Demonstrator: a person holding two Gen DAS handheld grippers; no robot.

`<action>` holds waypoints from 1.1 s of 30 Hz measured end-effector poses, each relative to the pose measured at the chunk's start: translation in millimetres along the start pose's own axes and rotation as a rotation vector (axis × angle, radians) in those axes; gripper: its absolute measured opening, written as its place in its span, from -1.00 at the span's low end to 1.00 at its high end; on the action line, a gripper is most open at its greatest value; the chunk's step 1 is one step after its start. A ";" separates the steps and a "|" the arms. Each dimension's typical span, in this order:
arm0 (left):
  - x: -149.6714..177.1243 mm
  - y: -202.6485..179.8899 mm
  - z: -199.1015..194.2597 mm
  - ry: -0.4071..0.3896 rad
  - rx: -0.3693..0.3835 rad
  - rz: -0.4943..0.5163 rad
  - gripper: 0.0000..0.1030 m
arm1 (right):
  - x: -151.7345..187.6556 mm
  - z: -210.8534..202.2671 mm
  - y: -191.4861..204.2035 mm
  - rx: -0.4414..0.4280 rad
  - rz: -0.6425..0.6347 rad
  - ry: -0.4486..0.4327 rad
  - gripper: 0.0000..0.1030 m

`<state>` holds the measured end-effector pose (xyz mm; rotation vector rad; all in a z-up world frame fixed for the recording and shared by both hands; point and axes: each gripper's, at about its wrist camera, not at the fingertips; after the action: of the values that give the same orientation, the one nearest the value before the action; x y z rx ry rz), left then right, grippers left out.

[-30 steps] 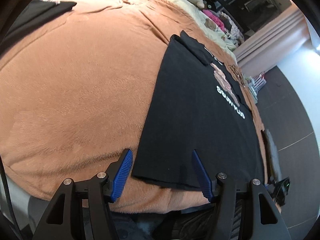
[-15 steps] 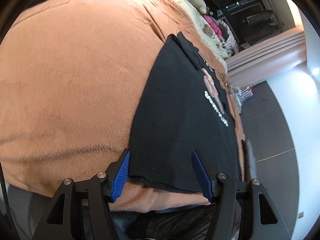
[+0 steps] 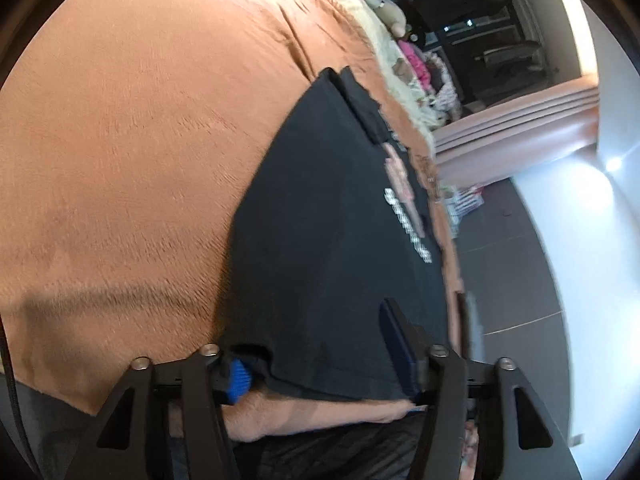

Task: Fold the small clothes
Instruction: 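Move both grippers to the black shirt's hem and close on it, then lift the hem with both grippers and carry it toward the collar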

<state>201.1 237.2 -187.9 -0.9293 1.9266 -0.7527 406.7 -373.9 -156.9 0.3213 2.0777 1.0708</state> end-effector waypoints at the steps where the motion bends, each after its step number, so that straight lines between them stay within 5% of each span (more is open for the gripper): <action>1: -0.3 -1.1 1.8 -0.004 -0.011 0.006 0.04 | 0.8 1.7 0.8 0.012 0.000 0.006 -0.41; 6: -2.9 -3.5 10.8 -0.032 -0.098 0.017 -0.29 | -2.8 7.8 17.1 0.047 -0.012 -0.006 -0.41; 11: -11.3 9.6 12.8 -0.039 -0.165 -0.019 -0.91 | -8.7 2.7 31.8 0.080 -0.029 -0.021 -0.97; 33: -36.2 -28.5 -59.4 -0.176 -0.035 0.016 -0.92 | -6.4 -77.6 80.2 -0.032 -0.106 -0.125 -1.00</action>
<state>171.4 260.5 -122.9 -0.9674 1.7960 -0.6093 345.5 -373.4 -63.4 0.2525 1.9431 0.9945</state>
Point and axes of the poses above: each gripper's, at about its wrist camera, not at the fingertips, and z roughly the way its jaws point, y to its left, x to its underside, and after that the axes turned 14 degrees about -y, right-handed
